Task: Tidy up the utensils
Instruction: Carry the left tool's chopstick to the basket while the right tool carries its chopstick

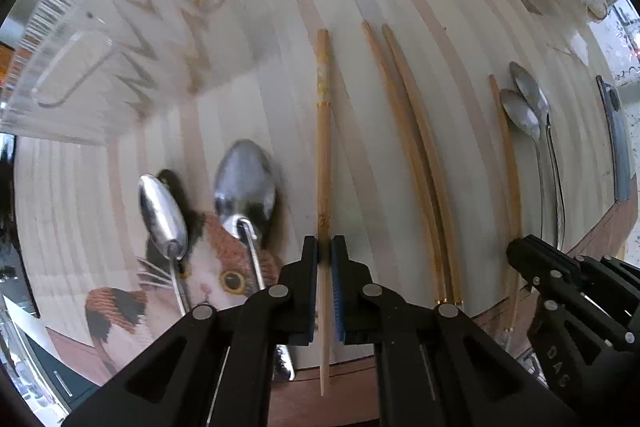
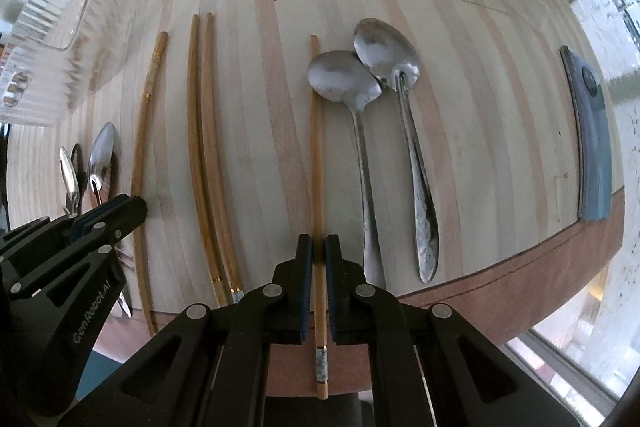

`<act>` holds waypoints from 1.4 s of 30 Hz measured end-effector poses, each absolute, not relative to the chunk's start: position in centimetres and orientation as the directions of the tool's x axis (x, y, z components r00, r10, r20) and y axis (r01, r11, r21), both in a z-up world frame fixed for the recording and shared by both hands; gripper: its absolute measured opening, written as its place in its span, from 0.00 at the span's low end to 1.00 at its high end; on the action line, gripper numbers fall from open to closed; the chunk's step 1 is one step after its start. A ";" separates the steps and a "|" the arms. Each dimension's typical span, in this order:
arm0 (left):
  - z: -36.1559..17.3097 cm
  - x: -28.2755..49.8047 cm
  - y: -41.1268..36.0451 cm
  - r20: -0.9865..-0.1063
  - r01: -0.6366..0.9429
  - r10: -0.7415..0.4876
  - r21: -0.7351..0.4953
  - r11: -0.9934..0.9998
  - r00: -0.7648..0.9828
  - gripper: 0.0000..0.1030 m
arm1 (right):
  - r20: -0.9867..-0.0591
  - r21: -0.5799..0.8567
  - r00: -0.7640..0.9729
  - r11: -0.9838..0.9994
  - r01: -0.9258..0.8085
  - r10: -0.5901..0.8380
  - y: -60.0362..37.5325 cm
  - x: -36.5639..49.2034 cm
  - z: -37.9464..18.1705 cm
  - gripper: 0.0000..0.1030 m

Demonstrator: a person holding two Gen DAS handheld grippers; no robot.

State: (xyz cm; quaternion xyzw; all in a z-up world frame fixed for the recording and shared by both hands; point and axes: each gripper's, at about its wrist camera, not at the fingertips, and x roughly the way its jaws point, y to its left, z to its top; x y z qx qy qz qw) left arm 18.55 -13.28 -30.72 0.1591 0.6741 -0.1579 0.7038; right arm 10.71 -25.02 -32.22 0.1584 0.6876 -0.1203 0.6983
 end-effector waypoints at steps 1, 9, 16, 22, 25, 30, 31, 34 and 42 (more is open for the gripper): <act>-30.2 18.5 -13.3 -0.998 0.440 -0.008 0.017 0.898 0.056 0.04 | -0.998 0.063 0.036 0.919 0.390 0.053 -24.9 10.7 -31.9 0.07; -26.1 18.6 -13.2 -0.990 0.438 -0.053 0.010 0.899 0.131 0.04 | -0.990 0.112 0.129 0.909 0.401 0.065 -25.1 10.7 -27.9 0.06; -21.0 18.7 -13.3 -0.971 0.442 -0.126 -0.023 0.897 0.205 0.04 | -0.971 0.163 0.230 0.901 0.401 0.074 -26.0 11.3 -23.1 0.06; -17.9 19.3 -12.7 -0.954 0.434 -0.181 -0.063 0.899 0.237 0.04 | -0.947 0.227 0.303 0.885 0.406 0.104 -27.0 11.7 -20.3 0.06; -16.1 20.2 -12.4 -0.942 0.425 -0.214 -0.088 0.901 0.259 0.04 | -0.936 0.251 0.334 0.880 0.403 0.114 -27.6 11.6 -18.9 0.06; -14.0 21.3 -12.6 -0.921 0.419 -0.257 -0.117 0.901 0.294 0.04 | -0.911 0.289 0.394 0.874 0.391 0.125 -27.5 12.8 -16.4 0.06; -13.3 21.5 -12.5 -0.914 0.420 -0.269 -0.126 0.899 0.303 0.04 | -0.905 0.295 0.407 0.873 0.388 0.125 -27.5 12.9 -15.9 0.06; -11.7 21.9 -12.4 -0.900 0.421 -0.292 -0.139 0.896 0.324 0.04 | -0.887 0.314 0.443 0.872 0.376 0.128 -27.5 13.3 -14.3 0.06; -7.2 24.3 -11.4 -0.852 0.404 -0.347 -0.179 0.897 0.391 0.04 | -0.841 0.359 0.523 0.867 0.344 0.141 -27.6 15.5 -10.7 0.06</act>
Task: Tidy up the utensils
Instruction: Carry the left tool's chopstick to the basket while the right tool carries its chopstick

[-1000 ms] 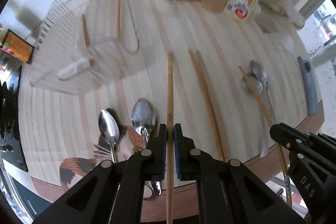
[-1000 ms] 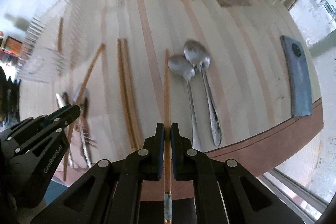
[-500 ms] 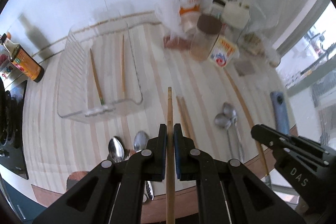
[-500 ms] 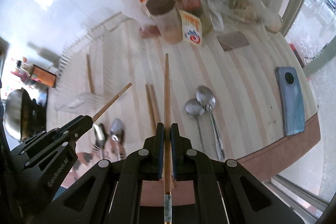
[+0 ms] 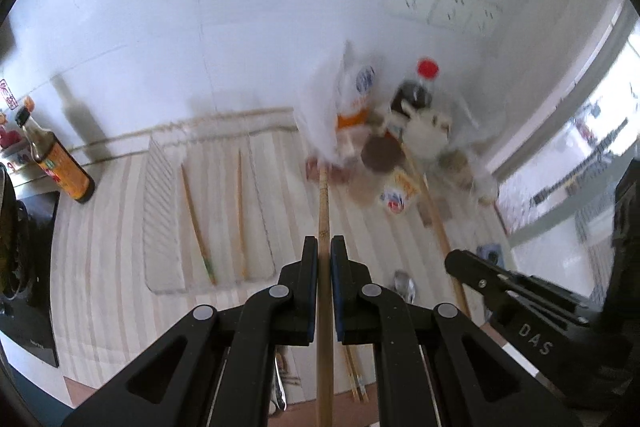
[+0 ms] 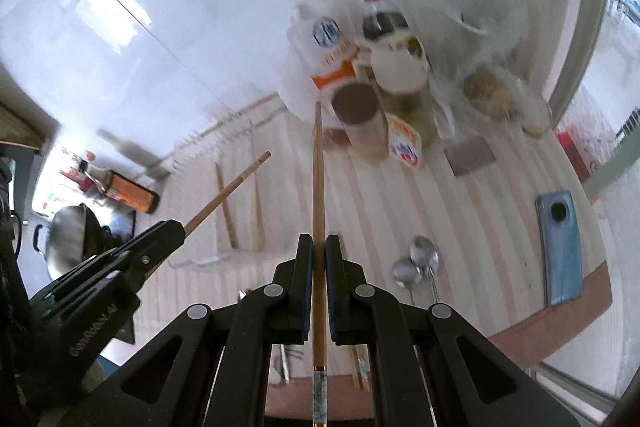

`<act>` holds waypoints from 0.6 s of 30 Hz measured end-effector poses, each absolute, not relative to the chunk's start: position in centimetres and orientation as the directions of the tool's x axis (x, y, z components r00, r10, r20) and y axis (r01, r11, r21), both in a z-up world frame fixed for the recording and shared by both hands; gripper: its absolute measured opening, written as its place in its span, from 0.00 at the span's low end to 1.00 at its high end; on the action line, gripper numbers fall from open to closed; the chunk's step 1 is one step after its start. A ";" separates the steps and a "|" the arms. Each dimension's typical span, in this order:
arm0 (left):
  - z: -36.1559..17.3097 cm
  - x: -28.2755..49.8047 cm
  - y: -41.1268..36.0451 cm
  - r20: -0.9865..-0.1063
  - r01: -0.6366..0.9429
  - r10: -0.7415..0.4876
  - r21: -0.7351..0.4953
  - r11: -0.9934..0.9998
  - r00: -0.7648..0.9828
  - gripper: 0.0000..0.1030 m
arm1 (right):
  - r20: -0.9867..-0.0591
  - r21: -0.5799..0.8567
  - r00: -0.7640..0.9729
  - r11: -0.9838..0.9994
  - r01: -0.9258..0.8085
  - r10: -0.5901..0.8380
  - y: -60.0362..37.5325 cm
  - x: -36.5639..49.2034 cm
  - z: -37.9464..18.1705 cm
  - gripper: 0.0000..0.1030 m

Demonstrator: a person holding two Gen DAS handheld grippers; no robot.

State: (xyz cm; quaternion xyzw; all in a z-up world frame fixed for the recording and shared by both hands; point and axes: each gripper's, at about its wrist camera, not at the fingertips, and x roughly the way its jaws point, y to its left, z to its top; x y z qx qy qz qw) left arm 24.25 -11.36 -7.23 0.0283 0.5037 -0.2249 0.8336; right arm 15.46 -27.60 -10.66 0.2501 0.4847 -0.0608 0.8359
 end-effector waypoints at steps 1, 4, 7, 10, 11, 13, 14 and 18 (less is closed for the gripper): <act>-7.0 24.9 -10.9 -0.850 0.392 -0.345 -0.182 0.902 0.398 0.04 | -0.834 0.372 0.531 0.866 0.334 0.153 -27.5 16.4 -10.3 0.06; -6.5 28.0 -8.8 -0.850 0.332 -0.328 -0.195 0.923 0.411 0.04 | -0.817 0.411 0.542 0.859 0.306 0.197 -26.6 19.3 -10.1 0.06; -7.3 31.8 -6.7 -0.866 0.272 -0.310 -0.213 0.938 0.392 0.04 | -0.806 0.443 0.539 0.853 0.277 0.245 -25.0 22.8 -10.5 0.06; -9.0 35.4 -5.0 -0.890 0.216 -0.291 -0.226 0.950 0.350 0.04 | -0.807 0.480 0.503 0.840 0.254 0.310 -22.9 27.1 -12.3 0.06; -9.7 36.3 -4.6 -0.898 0.209 -0.290 -0.230 0.950 0.331 0.04 | -0.809 0.485 0.493 0.838 0.251 0.320 -22.4 28.1 -12.7 0.06; -11.1 38.0 -3.9 -0.911 0.180 -0.282 -0.236 0.955 0.301 0.04 | -0.817 0.493 0.463 0.833 0.252 0.344 -21.1 30.8 -14.4 0.06; -12.0 39.0 -3.6 -0.919 0.168 -0.281 -0.242 0.956 0.276 0.04 | -0.824 0.488 0.446 0.836 0.251 0.348 -20.5 32.2 -15.2 0.06; -15.0 41.2 -2.9 -0.938 0.120 -0.268 -0.246 0.962 0.221 0.04 | -0.846 0.475 0.394 0.844 0.251 0.359 -18.9 35.5 -18.1 0.06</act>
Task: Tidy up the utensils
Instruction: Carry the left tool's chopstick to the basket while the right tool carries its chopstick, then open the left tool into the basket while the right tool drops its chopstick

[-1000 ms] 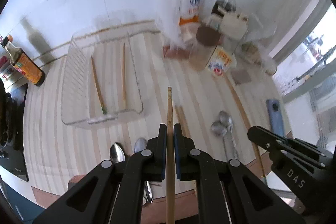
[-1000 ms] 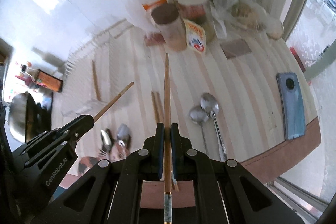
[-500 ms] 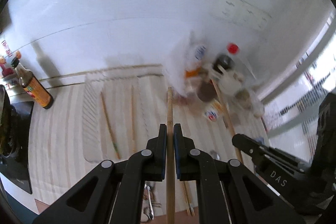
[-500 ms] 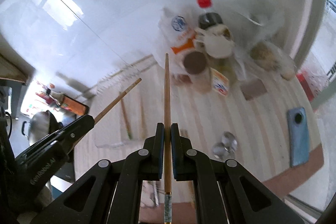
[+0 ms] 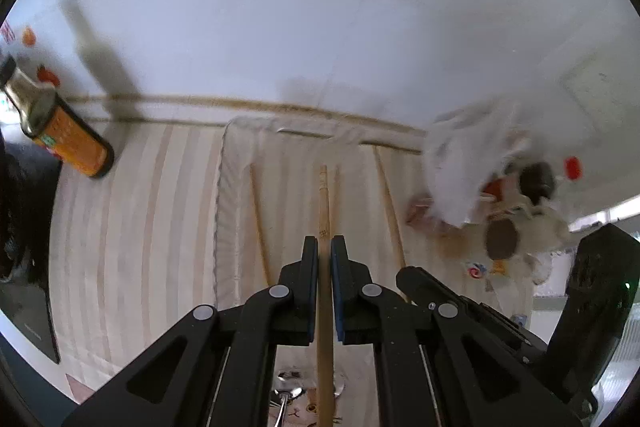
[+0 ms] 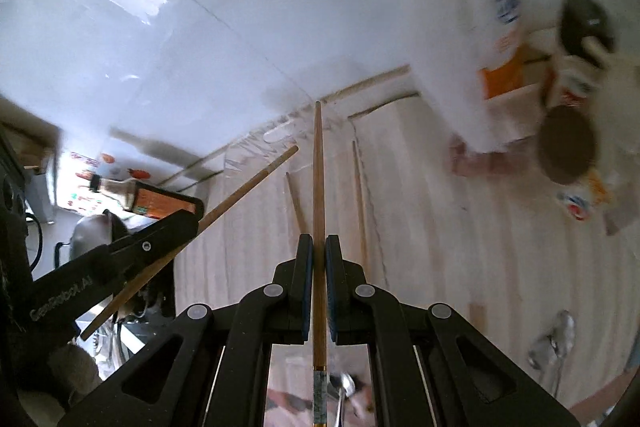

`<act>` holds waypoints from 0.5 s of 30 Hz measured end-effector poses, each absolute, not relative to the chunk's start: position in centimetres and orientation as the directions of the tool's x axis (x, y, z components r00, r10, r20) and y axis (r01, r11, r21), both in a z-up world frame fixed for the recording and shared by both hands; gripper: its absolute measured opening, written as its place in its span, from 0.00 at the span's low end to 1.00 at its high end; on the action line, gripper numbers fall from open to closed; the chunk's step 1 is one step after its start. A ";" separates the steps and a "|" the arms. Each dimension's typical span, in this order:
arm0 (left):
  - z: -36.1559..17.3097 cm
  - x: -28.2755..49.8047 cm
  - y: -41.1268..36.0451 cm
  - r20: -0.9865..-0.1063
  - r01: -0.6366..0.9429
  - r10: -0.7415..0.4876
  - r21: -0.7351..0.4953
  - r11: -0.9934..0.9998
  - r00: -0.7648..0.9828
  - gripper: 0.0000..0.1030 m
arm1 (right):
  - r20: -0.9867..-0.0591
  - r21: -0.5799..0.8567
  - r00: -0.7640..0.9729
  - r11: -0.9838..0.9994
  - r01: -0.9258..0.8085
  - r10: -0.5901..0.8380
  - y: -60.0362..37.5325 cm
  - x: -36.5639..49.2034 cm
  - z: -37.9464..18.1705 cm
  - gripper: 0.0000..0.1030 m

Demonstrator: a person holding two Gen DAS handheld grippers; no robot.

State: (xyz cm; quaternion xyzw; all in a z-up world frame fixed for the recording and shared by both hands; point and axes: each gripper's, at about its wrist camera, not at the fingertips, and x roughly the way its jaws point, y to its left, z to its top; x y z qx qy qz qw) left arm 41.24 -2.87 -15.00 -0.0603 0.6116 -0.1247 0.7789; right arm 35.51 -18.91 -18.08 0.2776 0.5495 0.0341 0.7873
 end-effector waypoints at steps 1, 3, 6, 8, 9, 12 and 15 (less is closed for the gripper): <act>-15.8 41.7 -2.7 -0.940 0.114 -0.275 -0.256 0.960 0.204 0.04 | -0.855 0.464 0.380 0.849 0.253 0.354 -18.5 36.2 -18.8 0.06; -17.5 42.5 -2.2 -0.942 0.096 -0.296 -0.284 0.954 0.155 0.04 | -0.865 0.452 0.357 0.858 0.246 0.353 -17.8 37.1 -20.0 0.06; -19.2 43.2 -1.8 -0.947 0.079 -0.304 -0.297 0.952 0.104 0.05 | -0.866 0.462 0.331 0.854 0.240 0.376 -17.4 38.4 -21.4 0.07; -19.6 43.2 -1.3 -0.941 0.067 -0.326 -0.321 0.945 0.086 0.06 | -0.871 0.460 0.313 0.852 0.250 0.379 -17.5 38.9 -22.4 0.08; -19.6 43.2 -1.1 -0.942 0.062 -0.326 -0.321 0.945 0.083 0.06 | -0.873 0.461 0.300 0.853 0.246 0.385 -17.4 39.0 -22.8 0.08; -18.8 42.3 -0.4 -0.956 0.080 -0.268 -0.259 0.963 0.123 0.29 | -0.873 0.455 0.310 0.855 0.247 0.375 -18.0 38.2 -22.9 0.20; -17.6 41.2 0.6 -0.958 0.092 -0.189 -0.173 0.981 0.214 0.58 | -0.875 0.446 0.323 0.859 0.251 0.360 -19.0 36.5 -22.1 0.26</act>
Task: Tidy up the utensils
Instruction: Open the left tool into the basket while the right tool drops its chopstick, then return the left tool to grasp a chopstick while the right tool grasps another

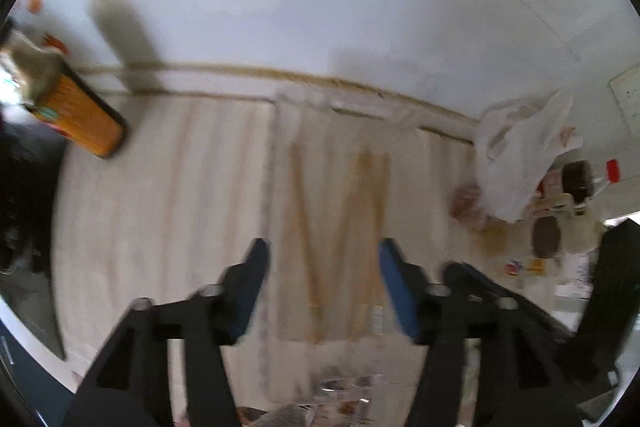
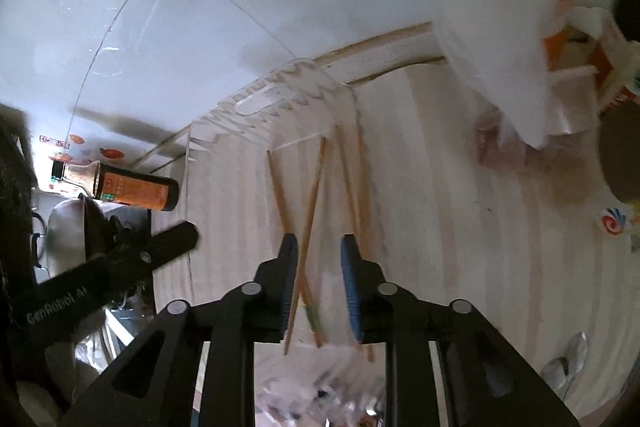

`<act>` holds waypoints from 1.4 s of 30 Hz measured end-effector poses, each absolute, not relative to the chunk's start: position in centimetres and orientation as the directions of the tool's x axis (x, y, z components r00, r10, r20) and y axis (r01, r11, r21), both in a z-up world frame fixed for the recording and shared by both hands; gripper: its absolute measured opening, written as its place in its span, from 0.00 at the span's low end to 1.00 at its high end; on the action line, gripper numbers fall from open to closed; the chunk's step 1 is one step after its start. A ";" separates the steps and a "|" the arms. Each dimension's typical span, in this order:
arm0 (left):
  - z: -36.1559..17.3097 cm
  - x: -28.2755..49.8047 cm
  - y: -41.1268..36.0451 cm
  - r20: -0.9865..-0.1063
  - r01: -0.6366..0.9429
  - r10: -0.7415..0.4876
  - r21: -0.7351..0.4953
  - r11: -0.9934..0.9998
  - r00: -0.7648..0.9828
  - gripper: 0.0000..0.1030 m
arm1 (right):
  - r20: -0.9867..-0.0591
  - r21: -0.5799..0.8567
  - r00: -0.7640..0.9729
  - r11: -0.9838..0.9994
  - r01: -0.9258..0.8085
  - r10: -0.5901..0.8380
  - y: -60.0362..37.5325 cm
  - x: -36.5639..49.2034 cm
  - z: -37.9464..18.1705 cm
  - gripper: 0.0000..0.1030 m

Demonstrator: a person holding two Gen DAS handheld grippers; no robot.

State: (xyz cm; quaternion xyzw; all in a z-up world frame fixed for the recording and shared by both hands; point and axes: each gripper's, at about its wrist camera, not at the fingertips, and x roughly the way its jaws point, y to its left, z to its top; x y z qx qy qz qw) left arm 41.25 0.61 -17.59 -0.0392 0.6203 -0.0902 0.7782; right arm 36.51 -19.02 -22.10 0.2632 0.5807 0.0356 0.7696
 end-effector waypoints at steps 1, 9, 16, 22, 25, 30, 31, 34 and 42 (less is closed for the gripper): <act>-17.1 40.6 1.0 -0.956 0.092 -0.156 -0.137 0.986 0.249 0.59 | -0.878 0.439 0.326 0.863 0.252 0.351 -19.4 35.9 -21.8 0.30; -14.3 34.6 1.9 -0.865 0.048 -0.014 0.012 0.999 0.501 1.00 | -0.898 0.349 0.385 0.878 0.328 0.213 -24.4 27.5 -20.0 0.35; -16.9 29.8 0.7 -0.873 0.026 0.089 0.115 0.993 0.479 1.00 | -0.950 0.264 0.263 0.883 0.389 0.168 -26.5 19.9 -24.4 0.35; -20.3 26.9 -0.8 -0.898 0.064 0.145 0.188 0.980 0.416 1.00 | -0.967 0.249 0.146 0.884 0.395 0.207 -25.7 17.5 -31.1 0.33; -21.2 25.4 -1.5 -0.910 0.079 0.150 0.194 0.978 0.387 1.00 | -0.971 0.231 0.137 0.903 0.363 0.194 -24.8 17.5 -32.4 0.20; -21.5 23.7 -3.0 -0.910 0.115 0.152 0.211 0.971 0.385 1.00 | -0.981 0.182 0.129 0.921 0.343 0.146 -24.4 17.6 -32.5 0.05; -21.5 23.5 -3.3 -0.911 0.124 0.148 0.210 0.970 0.385 1.00 | -0.984 0.161 0.127 0.928 0.337 0.124 -24.2 17.4 -32.4 0.05; -21.7 22.7 -4.8 -0.915 0.158 0.133 0.207 0.966 0.381 1.00 | -0.988 0.136 0.118 0.930 0.341 0.101 -24.6 16.6 -32.5 0.05; -24.6 21.1 -11.1 -0.964 0.313 0.041 0.126 0.941 0.263 0.98 | -0.988 0.153 0.100 0.886 0.437 0.122 -29.6 12.6 -32.8 0.05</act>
